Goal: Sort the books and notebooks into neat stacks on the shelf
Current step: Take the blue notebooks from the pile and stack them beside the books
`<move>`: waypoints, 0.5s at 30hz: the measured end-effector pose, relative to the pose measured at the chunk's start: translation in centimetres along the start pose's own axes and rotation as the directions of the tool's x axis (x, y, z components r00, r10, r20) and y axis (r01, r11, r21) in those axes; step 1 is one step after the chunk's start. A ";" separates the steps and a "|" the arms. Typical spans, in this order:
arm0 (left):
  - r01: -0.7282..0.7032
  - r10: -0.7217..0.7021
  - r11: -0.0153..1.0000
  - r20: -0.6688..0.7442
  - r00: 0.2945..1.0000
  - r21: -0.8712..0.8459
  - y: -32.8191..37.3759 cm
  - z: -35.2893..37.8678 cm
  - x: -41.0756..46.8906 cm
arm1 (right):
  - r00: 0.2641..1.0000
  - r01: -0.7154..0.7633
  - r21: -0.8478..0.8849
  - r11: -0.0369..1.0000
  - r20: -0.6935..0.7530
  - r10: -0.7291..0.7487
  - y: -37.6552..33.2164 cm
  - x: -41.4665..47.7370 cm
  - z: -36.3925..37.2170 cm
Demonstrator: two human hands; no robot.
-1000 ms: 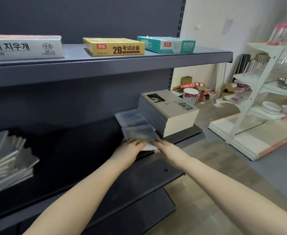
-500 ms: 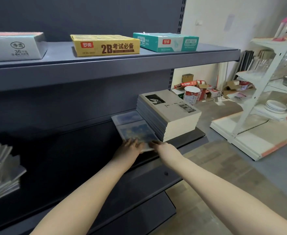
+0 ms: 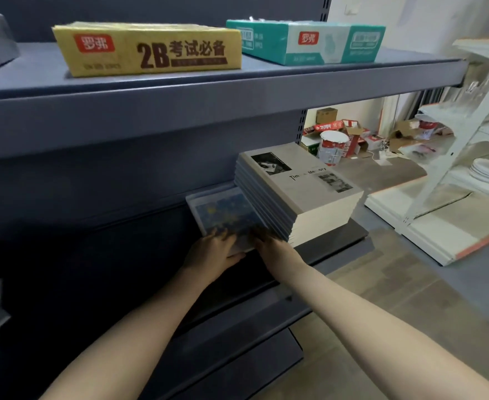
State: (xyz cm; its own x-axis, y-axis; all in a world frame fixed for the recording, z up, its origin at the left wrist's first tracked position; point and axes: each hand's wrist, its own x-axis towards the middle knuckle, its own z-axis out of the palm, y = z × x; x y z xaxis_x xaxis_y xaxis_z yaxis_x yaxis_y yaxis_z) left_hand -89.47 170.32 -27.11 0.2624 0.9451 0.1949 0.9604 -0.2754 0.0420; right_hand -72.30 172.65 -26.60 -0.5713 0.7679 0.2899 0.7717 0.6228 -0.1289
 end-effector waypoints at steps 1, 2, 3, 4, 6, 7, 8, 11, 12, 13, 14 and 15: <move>0.006 -0.005 1.000 0.014 1.000 -0.025 -0.3 0.1 0.4 | 0.996 0.012 -0.064 0.998 0.085 -0.007 0.1 0.5 0.0; 0.013 -0.012 0.999 0.026 1.000 -0.044 -0.6 0.2 0.7 | 0.989 0.001 -0.087 0.996 0.148 0.012 0.1 1.1 -0.3; 0.026 -0.024 0.998 0.035 0.999 -0.059 -0.9 0.4 1.1 | 0.979 -0.018 -0.081 0.997 0.202 0.034 0.2 1.6 -0.5; 0.041 -0.038 0.996 0.043 0.998 -0.074 -1.1 0.5 1.5 | 0.973 -0.030 -0.064 0.997 0.227 0.044 0.2 2.1 -0.5; 0.068 -0.064 0.994 0.046 0.997 -0.090 -1.3 0.6 2.0 | 0.969 -0.034 -0.066 0.997 0.241 0.049 -0.1 3.0 -0.9; 0.075 -0.072 0.994 0.036 0.997 -0.085 -1.4 0.6 2.2 | 0.971 -0.034 -0.061 0.998 0.235 0.047 -0.1 3.2 -1.0; 0.077 -0.075 0.995 0.031 0.997 -0.065 -1.3 0.7 2.4 | 0.971 -0.033 -0.055 0.998 0.234 0.045 -0.1 3.4 -1.1; 0.086 -0.087 0.996 0.067 0.994 0.015 -1.4 1.1 2.7 | 0.973 -0.007 -0.061 0.998 0.228 0.021 0.1 3.7 -1.1; 0.091 -0.095 0.995 0.091 0.991 0.039 -1.4 1.1 2.7 | 0.972 -0.004 -0.060 0.998 0.236 0.018 0.1 3.7 -1.1; 0.097 -0.103 0.994 0.120 0.987 0.054 -1.3 1.1 2.8 | 0.970 -0.011 -0.054 0.998 0.242 0.024 0.1 3.7 -1.2; 0.103 -0.111 0.993 0.146 0.983 0.059 -1.3 1.1 2.8 | 0.969 -0.010 -0.051 0.999 0.245 0.022 0.0 3.7 -1.0; 0.108 -0.116 0.992 0.162 0.980 0.060 -1.2 1.1 2.9 | 0.970 -0.011 -0.050 0.999 0.240 0.023 0.1 3.8 -0.9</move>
State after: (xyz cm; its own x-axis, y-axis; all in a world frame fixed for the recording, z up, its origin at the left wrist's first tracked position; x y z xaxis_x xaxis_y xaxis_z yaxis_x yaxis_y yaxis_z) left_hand -89.73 173.57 -27.69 0.1608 0.9866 0.0269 0.9870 -0.1610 0.0039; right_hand -74.15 175.45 -24.70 -0.6037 0.7956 0.0503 0.7912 0.6057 -0.0842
